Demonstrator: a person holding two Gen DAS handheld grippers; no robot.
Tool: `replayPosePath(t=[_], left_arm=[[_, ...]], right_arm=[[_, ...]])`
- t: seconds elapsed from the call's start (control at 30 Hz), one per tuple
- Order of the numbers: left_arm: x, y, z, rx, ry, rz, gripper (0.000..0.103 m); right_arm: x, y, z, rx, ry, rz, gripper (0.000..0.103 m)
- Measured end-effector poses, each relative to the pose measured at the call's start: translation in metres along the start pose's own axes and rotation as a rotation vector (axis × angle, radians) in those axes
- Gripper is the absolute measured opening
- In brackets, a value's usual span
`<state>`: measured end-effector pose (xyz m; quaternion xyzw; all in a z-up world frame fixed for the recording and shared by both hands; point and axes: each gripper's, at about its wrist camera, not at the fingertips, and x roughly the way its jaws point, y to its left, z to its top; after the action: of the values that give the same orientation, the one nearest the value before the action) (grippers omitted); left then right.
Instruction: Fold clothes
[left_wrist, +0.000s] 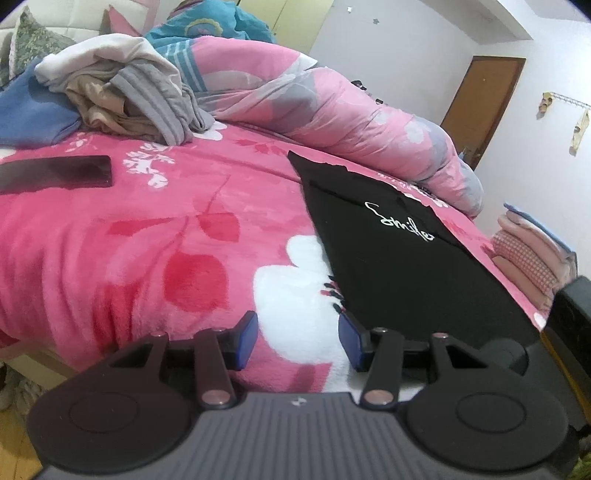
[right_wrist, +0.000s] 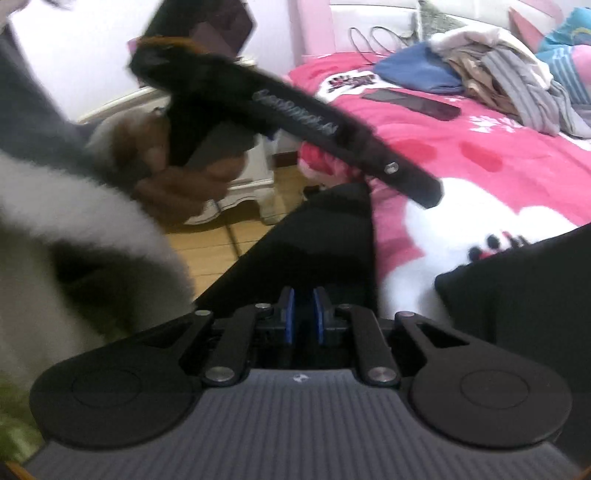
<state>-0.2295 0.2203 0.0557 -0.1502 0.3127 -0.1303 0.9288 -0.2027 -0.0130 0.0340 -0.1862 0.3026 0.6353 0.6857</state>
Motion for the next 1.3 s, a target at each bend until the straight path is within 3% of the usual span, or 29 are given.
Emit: replayPosePath(t=[0.17,0.3,0.47,0.6,0.77,0.83,0.93,1.0,1.1,1.23,1.3], left_arm=[[0.01,-0.018,0.001,0.03,0.022,-0.026,0.05],[0.019,-0.032,0.001,0.053,0.039,-0.047,0.05],[0.041,-0.05,-0.007,0.098,0.111,-0.003,0.05],[0.041,-0.053,-0.01,0.103,0.117,0.01,0.051],[0.042,-0.057,-0.007,0.112,0.138,0.029,0.051],[0.044,-0.061,-0.005,0.122,0.146,0.042,0.053],[0.044,-0.066,-0.005,0.131,0.151,0.061,0.054],[0.044,-0.069,-0.005,0.133,0.154,0.071,0.054],[0.045,-0.075,-0.005,0.139,0.164,0.09,0.054],[0.046,-0.081,-0.004,0.145,0.179,0.12,0.054],[0.047,-0.083,-0.004,0.144,0.187,0.133,0.054]], right_arm=[[-0.05,-0.027,-0.012,0.134,-0.089,-0.111,0.011],[-0.098,-0.053,-0.035,0.278,-0.167,-0.283,0.011],[-0.136,-0.062,-0.085,0.39,-0.099,-0.51,0.011],[-0.172,-0.046,-0.135,0.519,-0.117,-0.503,0.011],[-0.209,-0.025,-0.179,0.629,-0.079,-0.529,0.011],[-0.231,-0.019,-0.186,0.645,-0.114,-0.588,0.012],[-0.277,-0.021,-0.201,0.713,-0.287,-0.685,0.015],[-0.294,-0.032,-0.213,0.778,-0.361,-0.734,0.025],[-0.32,-0.047,-0.232,0.874,-0.474,-0.807,0.029],[-0.332,-0.081,-0.253,1.011,-0.552,-0.8,0.033],[-0.338,-0.1,-0.263,1.086,-0.564,-0.789,0.044]])
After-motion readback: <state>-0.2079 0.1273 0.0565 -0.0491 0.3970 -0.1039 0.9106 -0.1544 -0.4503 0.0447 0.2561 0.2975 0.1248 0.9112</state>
